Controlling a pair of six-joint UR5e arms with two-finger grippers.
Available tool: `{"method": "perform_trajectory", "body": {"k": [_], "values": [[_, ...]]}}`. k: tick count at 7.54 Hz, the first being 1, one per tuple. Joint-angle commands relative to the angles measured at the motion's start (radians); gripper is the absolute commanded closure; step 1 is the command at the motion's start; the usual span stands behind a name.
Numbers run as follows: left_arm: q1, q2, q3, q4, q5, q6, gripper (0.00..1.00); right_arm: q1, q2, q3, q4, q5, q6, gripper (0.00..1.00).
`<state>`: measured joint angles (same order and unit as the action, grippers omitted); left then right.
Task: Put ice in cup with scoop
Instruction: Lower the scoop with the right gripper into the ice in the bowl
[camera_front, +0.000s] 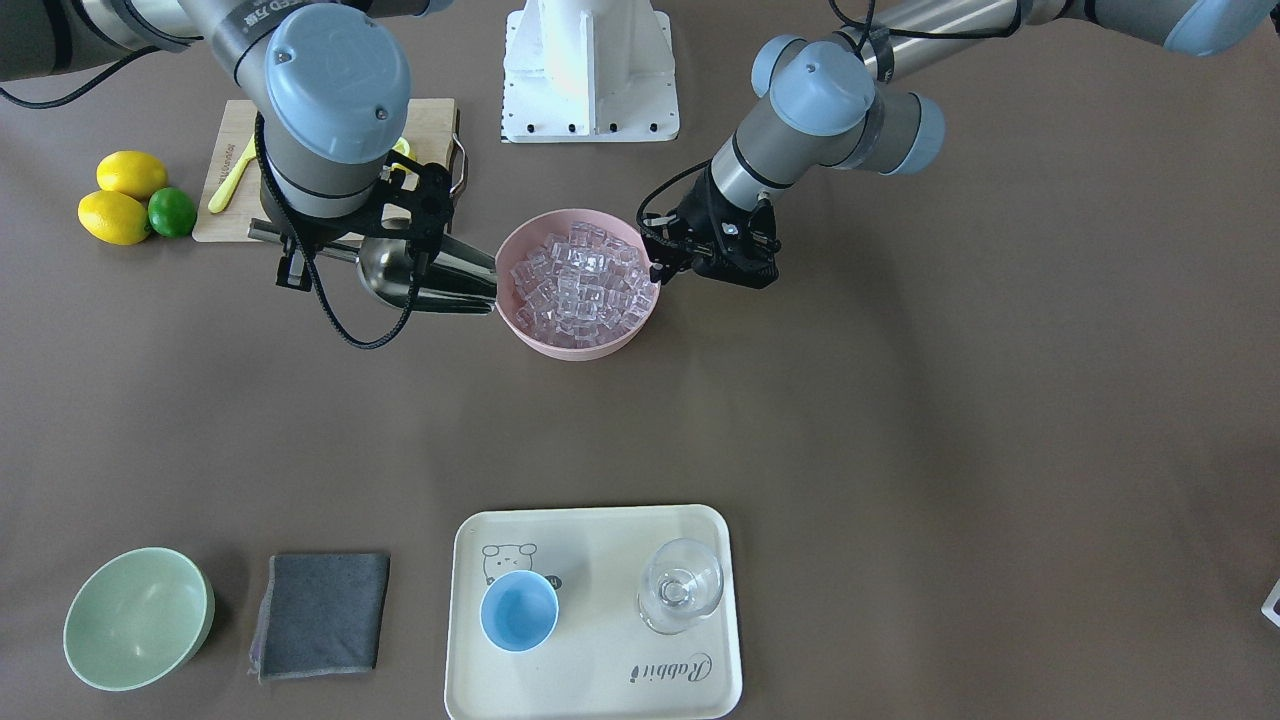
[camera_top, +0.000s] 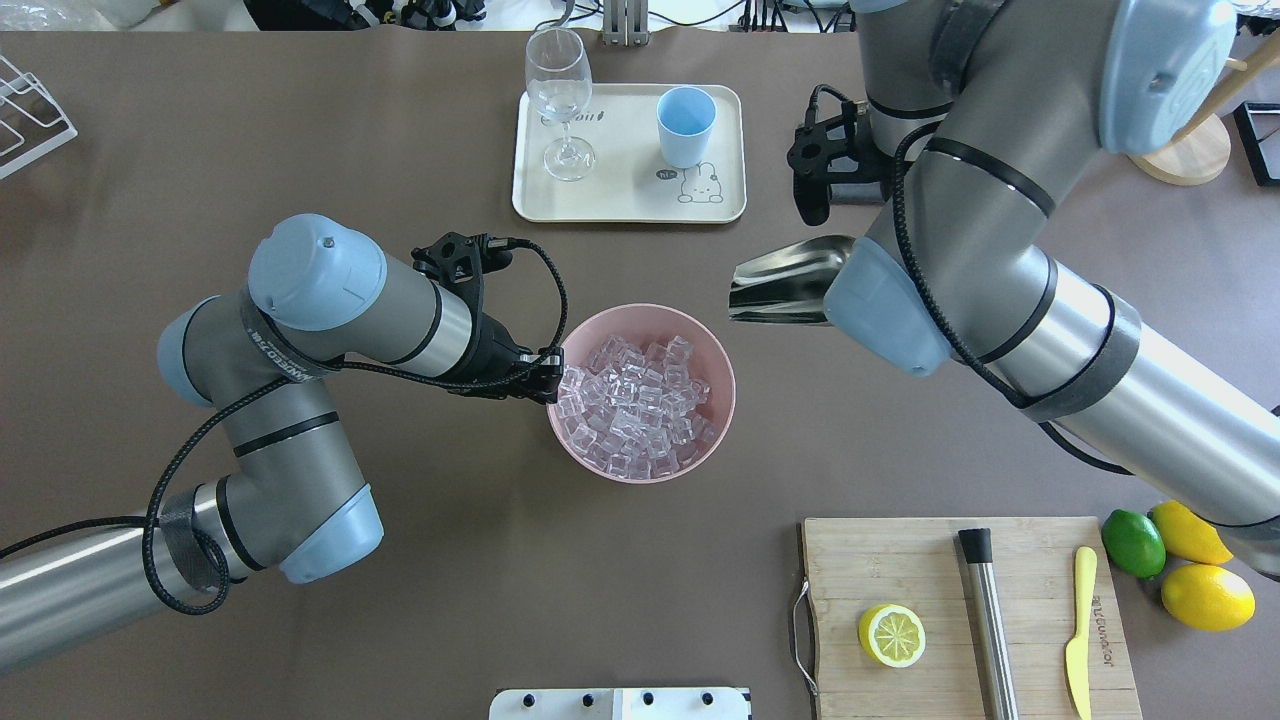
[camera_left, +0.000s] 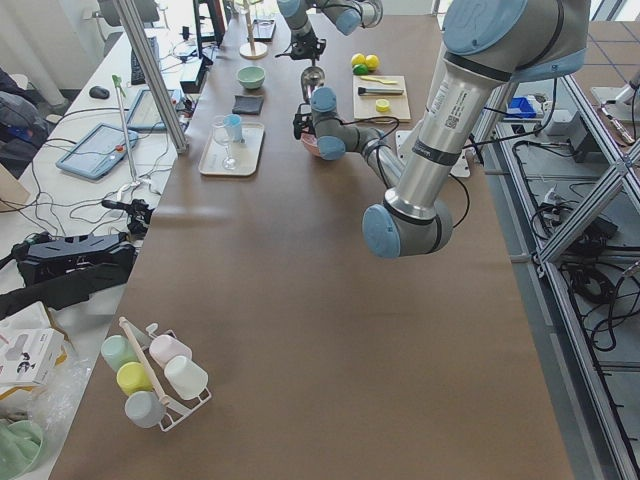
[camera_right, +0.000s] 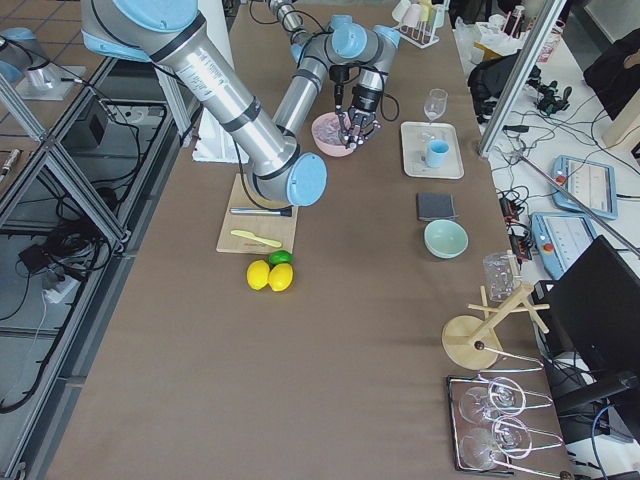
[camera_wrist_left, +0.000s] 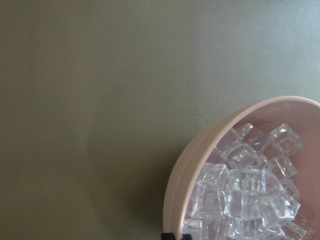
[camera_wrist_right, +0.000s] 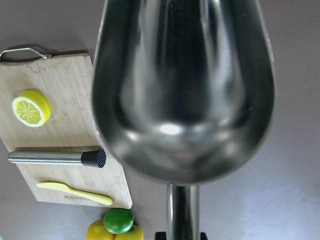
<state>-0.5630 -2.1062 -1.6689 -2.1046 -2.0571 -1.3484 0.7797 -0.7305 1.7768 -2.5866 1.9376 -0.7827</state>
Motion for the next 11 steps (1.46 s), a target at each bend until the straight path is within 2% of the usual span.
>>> {"method": "perform_trajectory", "body": {"k": [1, 4, 6, 11], "values": [[0.000, 0.000, 0.000, -0.002, 0.000, 0.000, 0.92, -0.033, 0.048, -0.014, -0.166, -0.058, -0.003, 1.00], [0.000, 0.002, 0.000, -0.003, 0.000, 0.000, 0.92, -0.083, 0.163, -0.129, -0.184, -0.065, 0.022, 1.00], [0.000, 0.003, 0.000, -0.005, 0.000, 0.000, 0.92, -0.143, 0.171, -0.122, -0.185, -0.077, 0.139, 1.00], [0.000, 0.005, -0.002, -0.008, -0.002, 0.000, 0.92, -0.187, 0.135, -0.091, -0.190, -0.111, 0.238, 1.00]]}}
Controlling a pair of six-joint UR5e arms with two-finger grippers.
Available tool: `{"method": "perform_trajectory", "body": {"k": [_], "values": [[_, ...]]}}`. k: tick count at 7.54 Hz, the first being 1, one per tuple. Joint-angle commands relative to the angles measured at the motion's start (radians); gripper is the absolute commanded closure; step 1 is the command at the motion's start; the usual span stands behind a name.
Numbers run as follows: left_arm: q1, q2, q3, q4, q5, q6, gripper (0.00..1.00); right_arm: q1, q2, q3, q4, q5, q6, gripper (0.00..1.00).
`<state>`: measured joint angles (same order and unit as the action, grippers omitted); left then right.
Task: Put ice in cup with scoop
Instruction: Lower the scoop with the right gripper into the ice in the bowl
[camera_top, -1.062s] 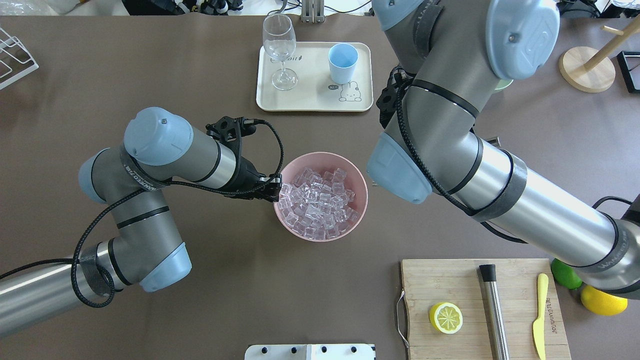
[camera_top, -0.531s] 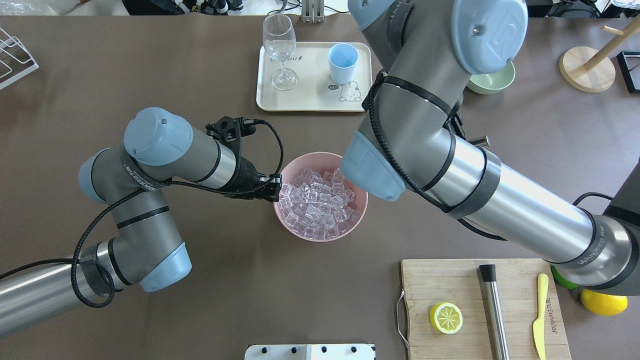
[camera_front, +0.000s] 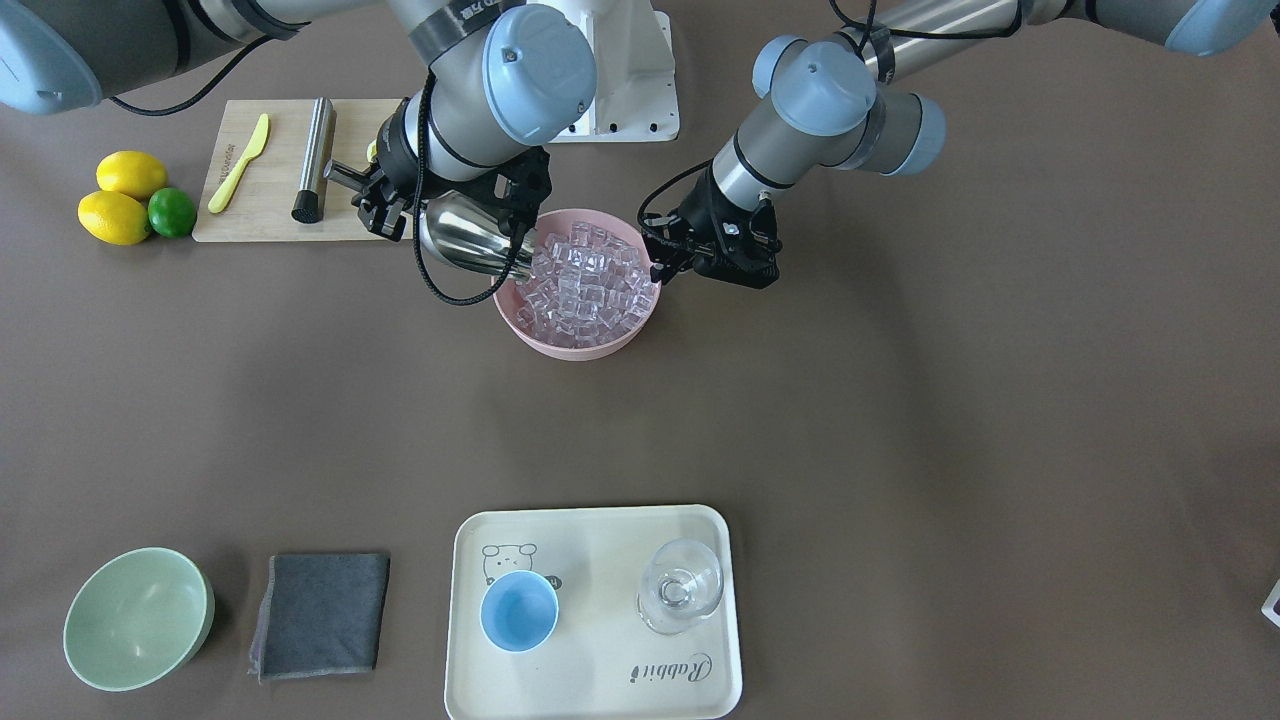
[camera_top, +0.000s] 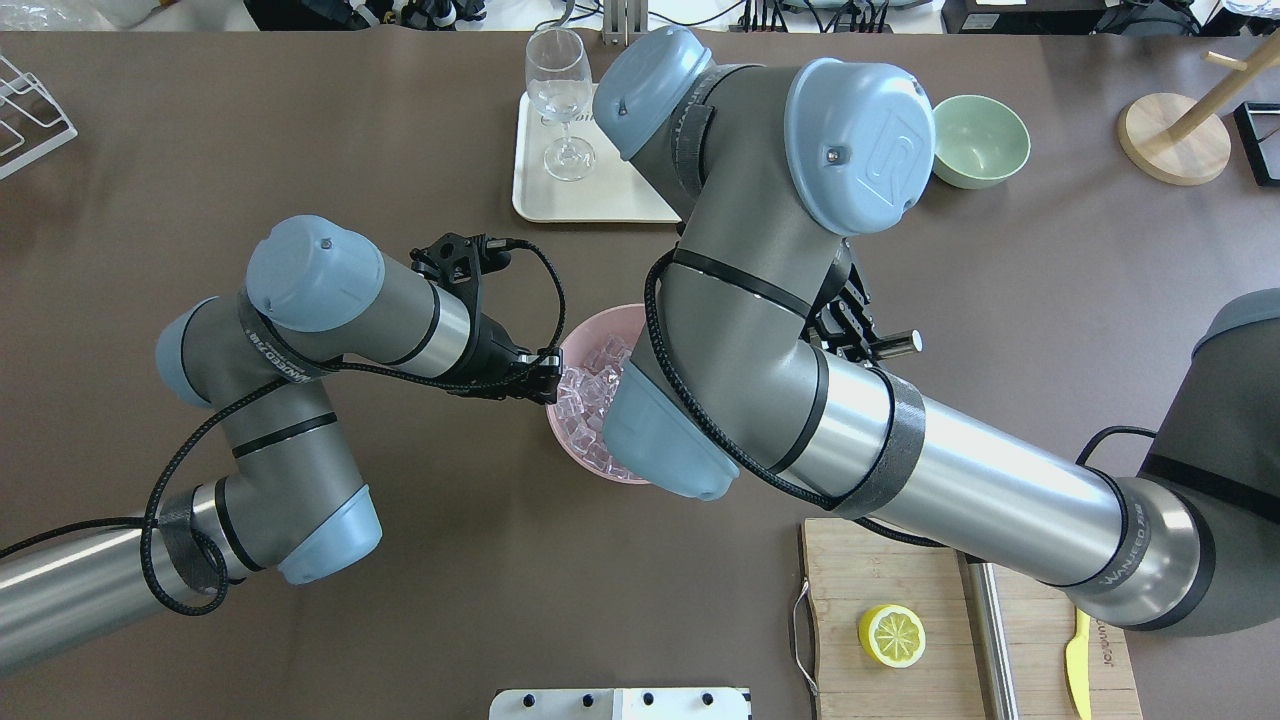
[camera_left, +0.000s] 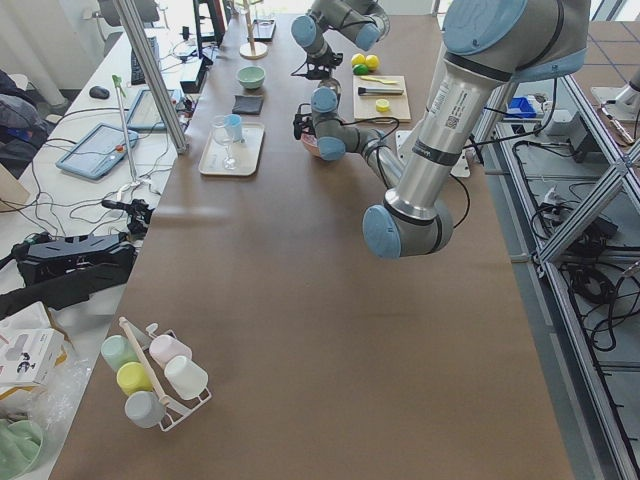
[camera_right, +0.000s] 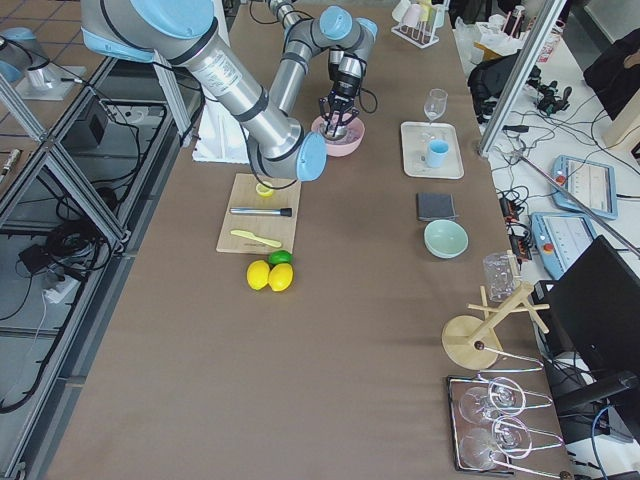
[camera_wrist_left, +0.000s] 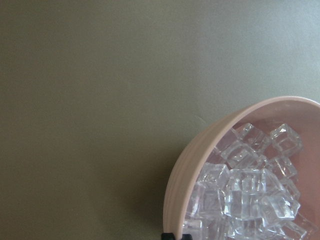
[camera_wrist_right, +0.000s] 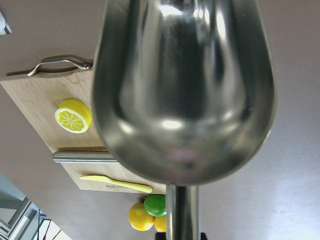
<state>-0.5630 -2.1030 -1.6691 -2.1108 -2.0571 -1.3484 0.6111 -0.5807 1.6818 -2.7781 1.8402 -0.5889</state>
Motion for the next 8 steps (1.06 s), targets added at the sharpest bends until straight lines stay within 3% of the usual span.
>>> {"method": "perform_trajectory", "body": {"k": [1, 8], "values": [[0.000, 0.001, -0.001, -0.001, -0.001, 0.000, 0.92, -0.019, -0.024, 0.006, 0.003, -0.016, 0.046, 1.00], [0.000, 0.003, -0.001, -0.001, -0.001, 0.000, 0.92, -0.022, 0.010, -0.057, 0.017, -0.030, 0.066, 1.00]]}}
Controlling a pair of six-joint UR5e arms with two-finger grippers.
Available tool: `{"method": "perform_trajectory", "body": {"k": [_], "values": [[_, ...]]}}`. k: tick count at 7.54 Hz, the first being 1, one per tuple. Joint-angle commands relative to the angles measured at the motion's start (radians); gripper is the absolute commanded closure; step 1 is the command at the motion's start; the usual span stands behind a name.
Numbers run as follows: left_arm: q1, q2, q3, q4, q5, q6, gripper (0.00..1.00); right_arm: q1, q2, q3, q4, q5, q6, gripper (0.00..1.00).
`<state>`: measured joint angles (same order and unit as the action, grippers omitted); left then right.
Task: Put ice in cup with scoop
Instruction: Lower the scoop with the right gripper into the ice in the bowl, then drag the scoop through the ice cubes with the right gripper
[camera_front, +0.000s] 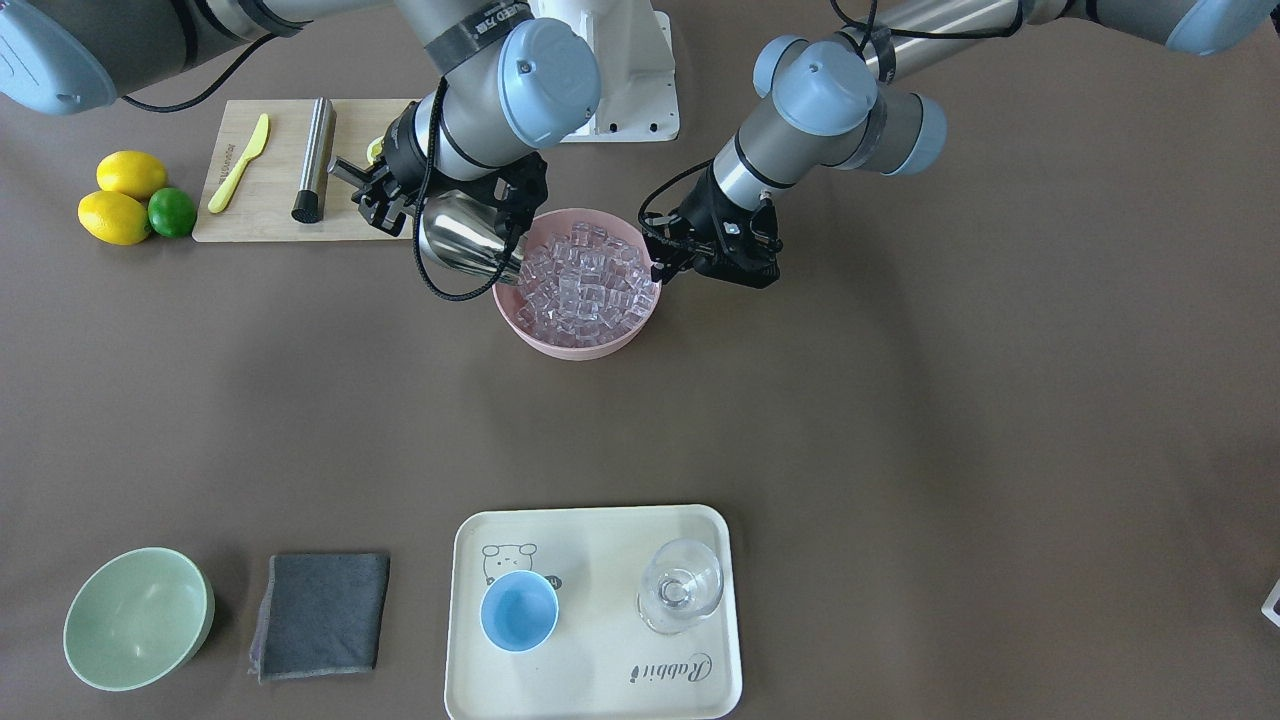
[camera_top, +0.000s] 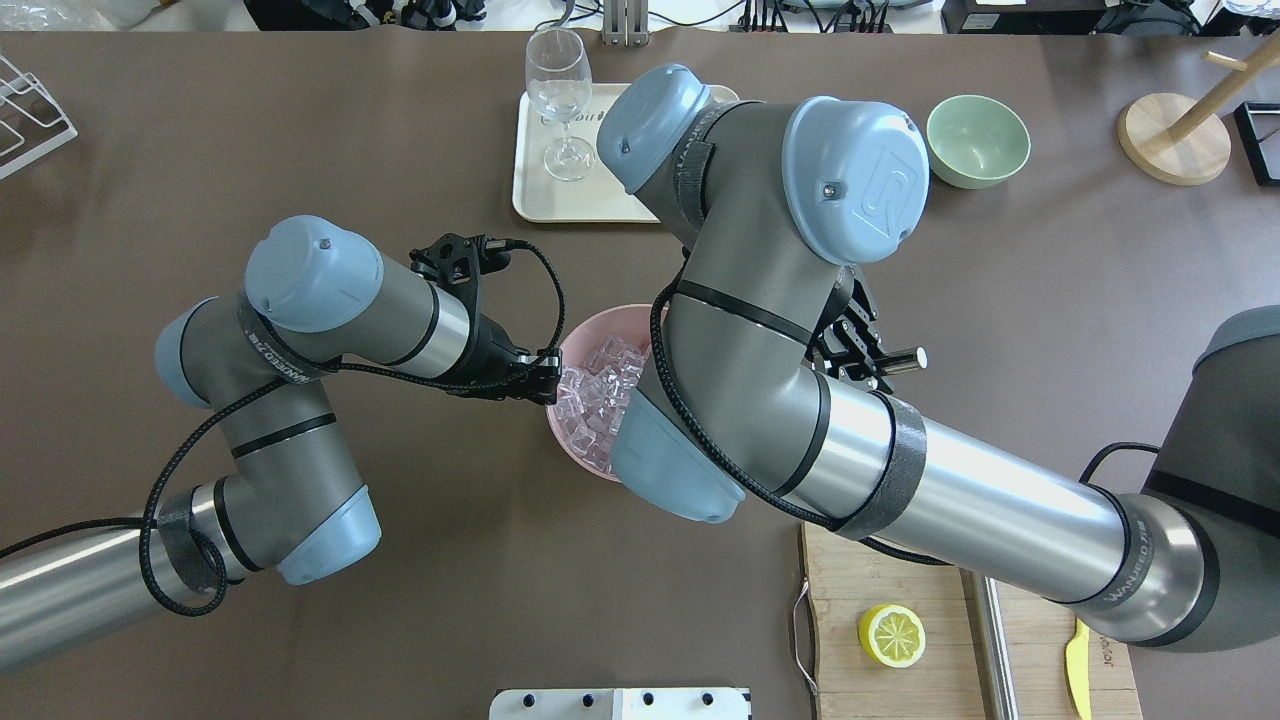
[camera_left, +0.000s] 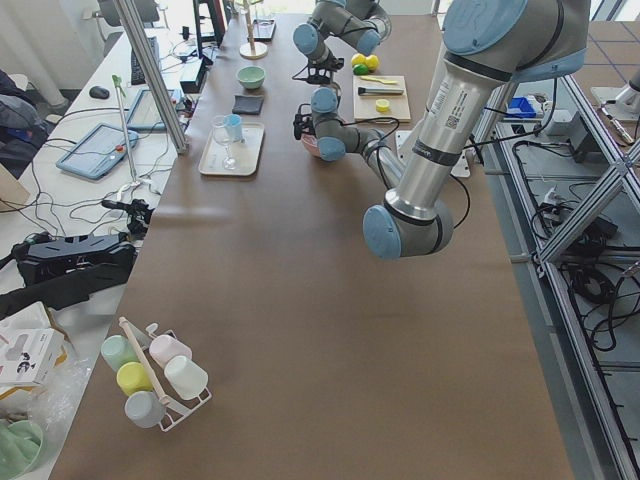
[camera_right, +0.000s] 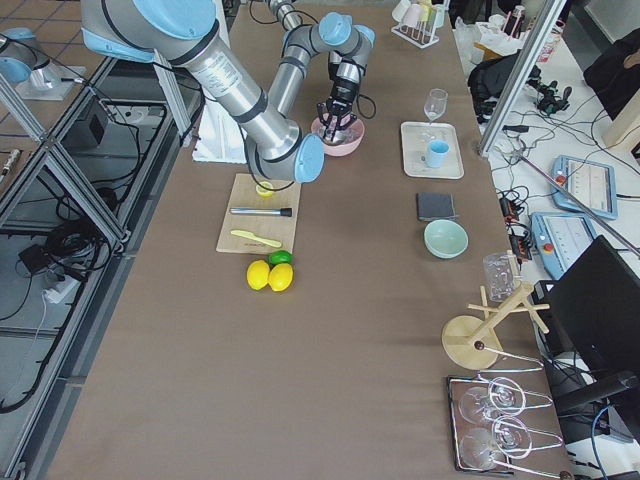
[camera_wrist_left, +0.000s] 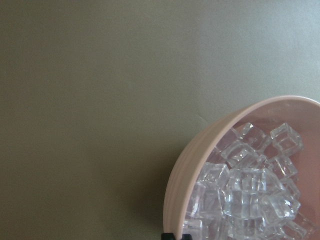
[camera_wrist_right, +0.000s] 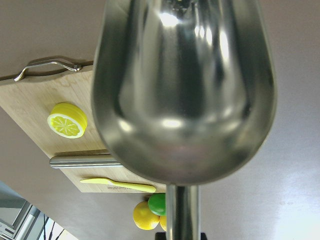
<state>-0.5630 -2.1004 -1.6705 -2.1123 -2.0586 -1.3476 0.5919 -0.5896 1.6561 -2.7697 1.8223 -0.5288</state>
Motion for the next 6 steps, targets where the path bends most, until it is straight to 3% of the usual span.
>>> {"method": "perform_trajectory", "body": {"k": [1, 6], "values": [[0.000, 0.000, 0.000, 0.000, -0.002, 0.001, 0.92, -0.003, 0.027, -0.059, 0.045, -0.017, 0.006, 1.00], [0.000, 0.000, 0.000, 0.000, -0.002, 0.001, 0.92, -0.012, 0.025, -0.125, 0.180, -0.017, 0.016, 1.00]]}}
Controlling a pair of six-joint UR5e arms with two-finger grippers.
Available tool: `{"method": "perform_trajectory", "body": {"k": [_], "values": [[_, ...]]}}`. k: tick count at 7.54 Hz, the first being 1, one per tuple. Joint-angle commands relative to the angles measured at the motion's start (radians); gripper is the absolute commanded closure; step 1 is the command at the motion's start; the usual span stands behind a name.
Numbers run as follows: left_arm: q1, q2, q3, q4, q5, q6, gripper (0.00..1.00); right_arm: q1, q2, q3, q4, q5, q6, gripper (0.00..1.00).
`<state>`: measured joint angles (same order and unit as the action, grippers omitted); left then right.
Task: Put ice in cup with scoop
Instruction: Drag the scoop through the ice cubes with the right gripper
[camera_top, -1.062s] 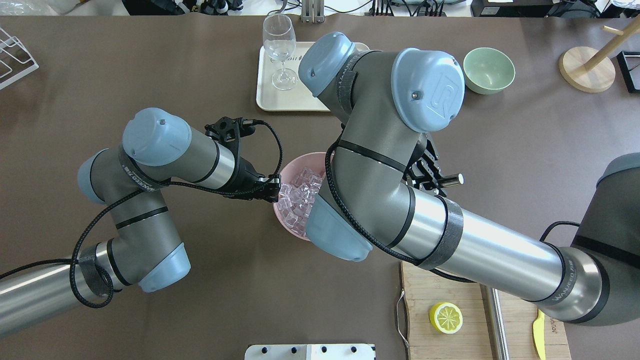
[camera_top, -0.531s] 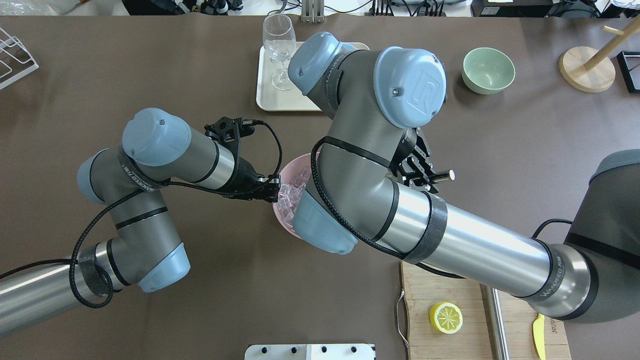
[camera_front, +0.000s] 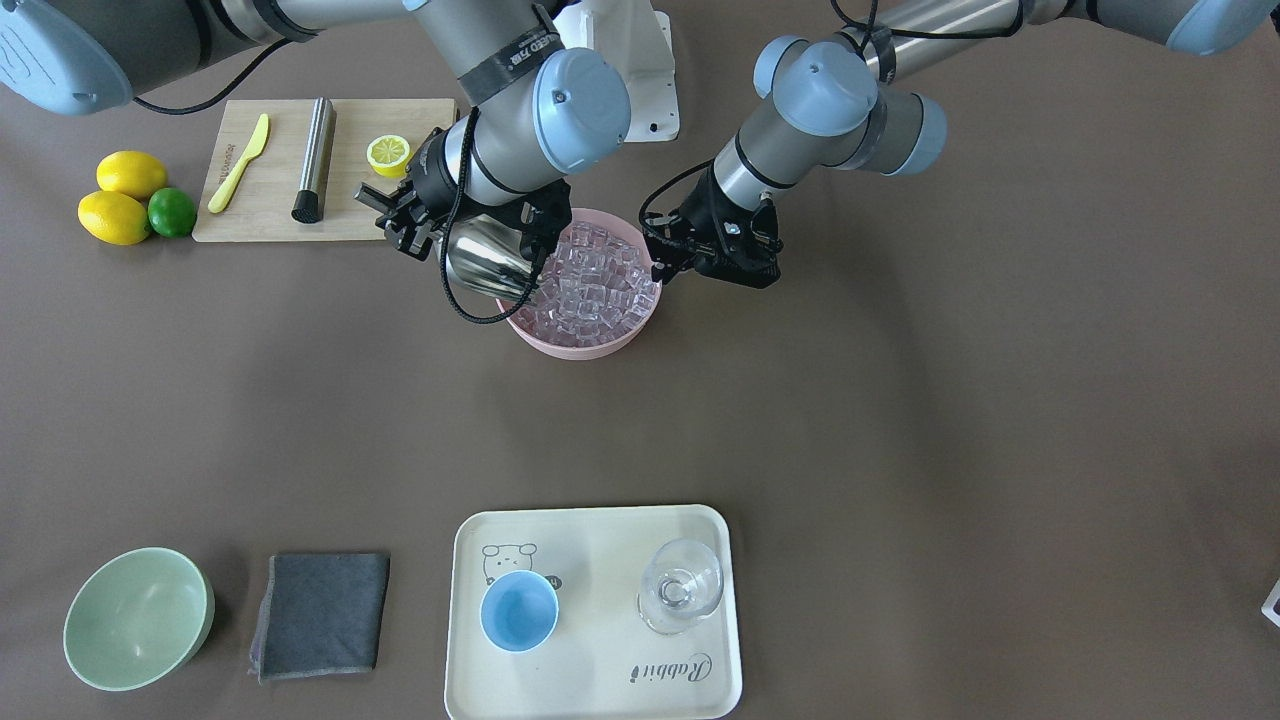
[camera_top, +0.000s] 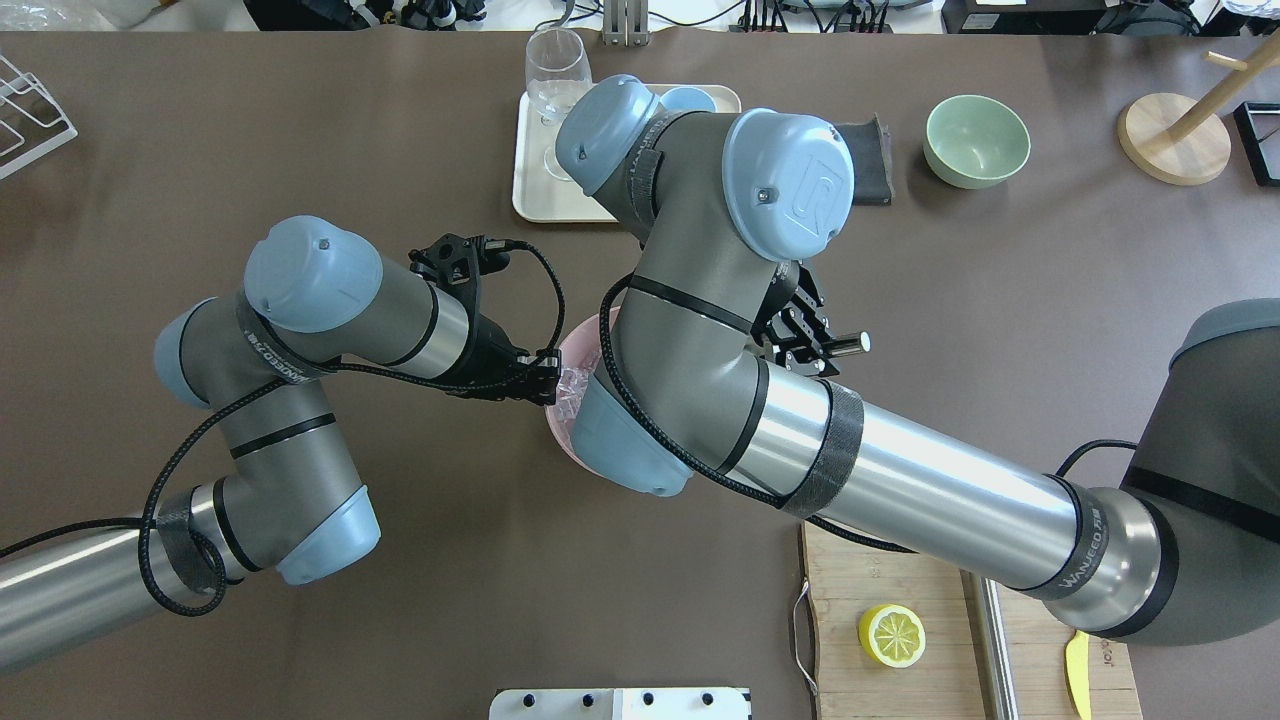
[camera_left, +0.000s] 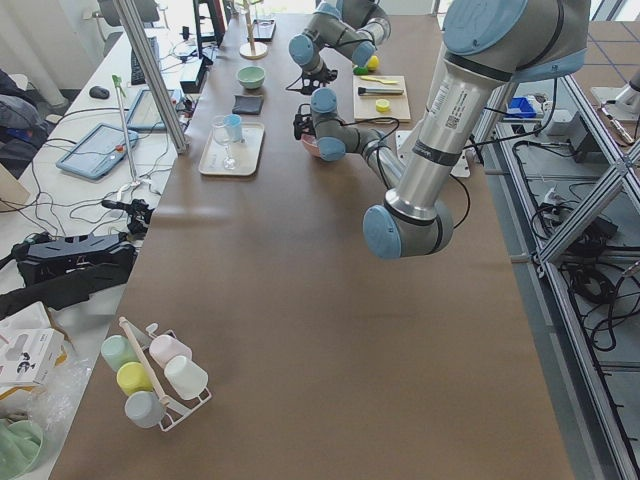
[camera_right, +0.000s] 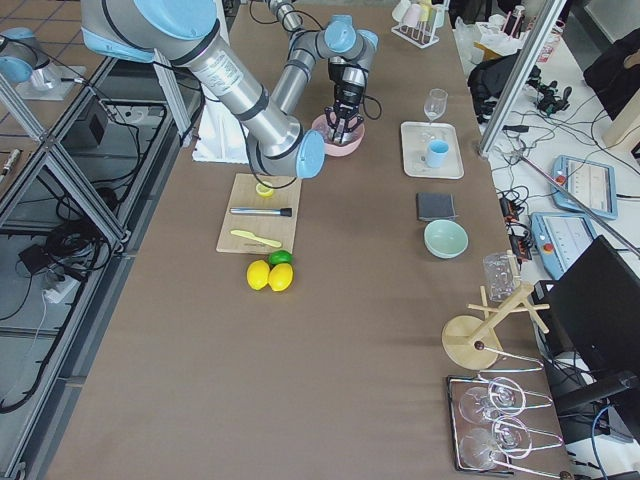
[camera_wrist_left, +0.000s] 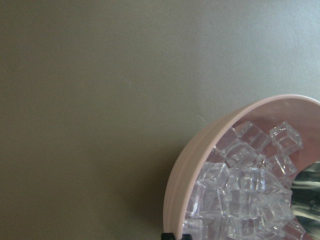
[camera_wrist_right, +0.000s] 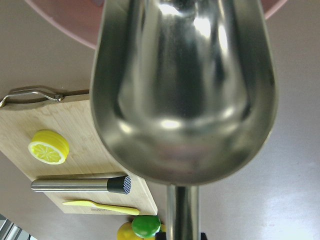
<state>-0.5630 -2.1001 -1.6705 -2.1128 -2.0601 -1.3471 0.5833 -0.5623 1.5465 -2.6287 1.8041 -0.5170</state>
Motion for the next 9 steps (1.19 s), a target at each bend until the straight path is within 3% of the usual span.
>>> {"method": "perform_trajectory", "body": {"k": [1, 4, 9], "values": [[0.000, 0.000, 0.000, 0.001, 0.000, 0.000, 0.92, -0.005, -0.002, -0.019, 0.067, 0.001, 0.024, 1.00], [0.000, 0.002, 0.000, 0.001, 0.000, 0.002, 0.92, -0.016, -0.004, -0.069, 0.177, 0.009, 0.080, 1.00], [0.000, 0.002, 0.000, 0.001, -0.002, 0.002, 0.92, -0.016, -0.013, -0.068, 0.252, 0.032, 0.112, 1.00]]}}
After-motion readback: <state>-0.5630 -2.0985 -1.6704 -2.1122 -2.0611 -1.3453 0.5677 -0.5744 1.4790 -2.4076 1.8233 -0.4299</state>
